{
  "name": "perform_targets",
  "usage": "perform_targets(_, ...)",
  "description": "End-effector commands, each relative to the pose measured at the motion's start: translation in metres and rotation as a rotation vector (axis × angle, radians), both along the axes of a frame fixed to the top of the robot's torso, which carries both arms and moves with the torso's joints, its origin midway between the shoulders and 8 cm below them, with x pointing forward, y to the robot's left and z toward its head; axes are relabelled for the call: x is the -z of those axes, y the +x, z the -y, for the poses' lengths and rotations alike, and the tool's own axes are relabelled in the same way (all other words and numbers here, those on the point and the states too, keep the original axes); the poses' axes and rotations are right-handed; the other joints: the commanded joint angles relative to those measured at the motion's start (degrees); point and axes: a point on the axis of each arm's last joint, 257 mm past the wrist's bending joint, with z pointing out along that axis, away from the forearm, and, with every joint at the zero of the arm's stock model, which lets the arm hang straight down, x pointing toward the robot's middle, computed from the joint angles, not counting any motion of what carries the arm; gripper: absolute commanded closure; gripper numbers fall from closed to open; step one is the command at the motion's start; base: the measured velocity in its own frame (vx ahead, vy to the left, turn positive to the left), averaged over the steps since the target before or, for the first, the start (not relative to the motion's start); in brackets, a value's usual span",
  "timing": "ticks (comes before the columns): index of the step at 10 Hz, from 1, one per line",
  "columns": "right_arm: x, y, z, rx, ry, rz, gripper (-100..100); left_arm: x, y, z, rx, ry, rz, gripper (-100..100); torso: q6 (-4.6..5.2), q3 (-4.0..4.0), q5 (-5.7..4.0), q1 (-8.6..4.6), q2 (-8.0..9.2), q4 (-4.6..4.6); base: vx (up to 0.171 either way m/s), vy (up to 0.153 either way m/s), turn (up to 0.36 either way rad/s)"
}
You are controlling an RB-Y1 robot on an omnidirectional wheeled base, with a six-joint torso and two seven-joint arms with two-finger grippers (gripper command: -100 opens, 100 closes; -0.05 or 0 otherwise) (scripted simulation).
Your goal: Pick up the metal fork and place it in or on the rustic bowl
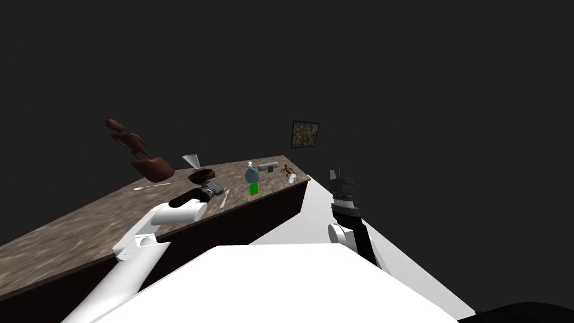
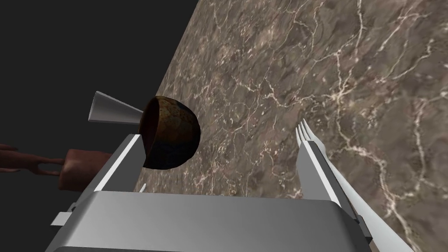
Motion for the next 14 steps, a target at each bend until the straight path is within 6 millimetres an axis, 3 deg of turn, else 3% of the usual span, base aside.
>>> perform_targets(1,0.0,0.0,0.0,0.0,0.0,0.0,0,0.006,-0.004,-0.02,-0.06,-0.049,-0.025,-100,0.0,0.0,0.0,0.0,0.0,0.0,0.008,0.0,-0.202)
perform_targets(2,0.0,0.0,0.0,0.0,0.0,0.0,0,0.013,-0.008,-0.022,-0.071,-0.056,-0.053,-100,0.06,-0.01,-0.01,-0.02,-0.02,0.0,0.007,0.007,-0.12)
perform_targets(3,0.0,0.0,0.0,0.0,0.0,0.0,0,0.013,-0.01,-0.039,-0.122,-0.095,-0.059,-100,0.01,-0.01,0.0,0.0,-0.02,-0.01,0.011,0.003,-0.195)
perform_targets(5,0.0,0.0,0.0,0.0,0.0,0.0,0,0.024,-0.017,-0.041,-0.143,-0.11,-0.1,-100,0.0,-0.02,0.0,0.01,-0.03,-0.01,0.008,0.006,-0.03)
perform_targets(6,0.0,0.0,0.0,0.0,0.0,0.0,0,0.024,-0.02,-0.058,-0.198,-0.154,-0.102,-100,-0.01,-0.01,0.0,0.0,-0.01,0.0,0.009,-0.002,-0.21)
perform_targets(8,0.0,0.0,0.0,0.0,0.0,0.0,0,0.033,-0.027,-0.06,-0.216,-0.164,-0.14,-100,0.0,-0.02,0.0,0.0,-0.03,-0.01,0.008,0.006,-0.035)
perform_targets(9,0.0,0.0,0.0,0.0,0.0,0.0,0,0.035,-0.032,-0.076,-0.277,-0.211,-0.148,-100,-0.01,-0.01,0.0,-0.01,-0.01,0.0,0.013,0.0,-0.143)
perform_targets(11,0.0,0.0,0.0,0.0,0.0,0.0,0,0.041,-0.038,-0.077,-0.291,-0.218,-0.177,-100,0.01,-0.02,0.0,0.0,-0.04,-0.01,0.006,0.003,-0.063)
perform_targets(12,0.0,0.0,0.0,0.0,0.0,0.0,0,0.044,-0.044,-0.092,-0.353,-0.266,-0.182,-100,-0.01,-0.01,0.0,-0.01,-0.01,0.0,0.011,0.001,-0.159)
perform_targets(14,0.0,0.0,0.0,0.0,0.0,0.0,0,0.05,-0.05,-0.092,-0.367,-0.273,-0.211,-100,0.0,-0.02,0.0,-0.01,-0.03,-0.01,0.009,0.006,-0.042)
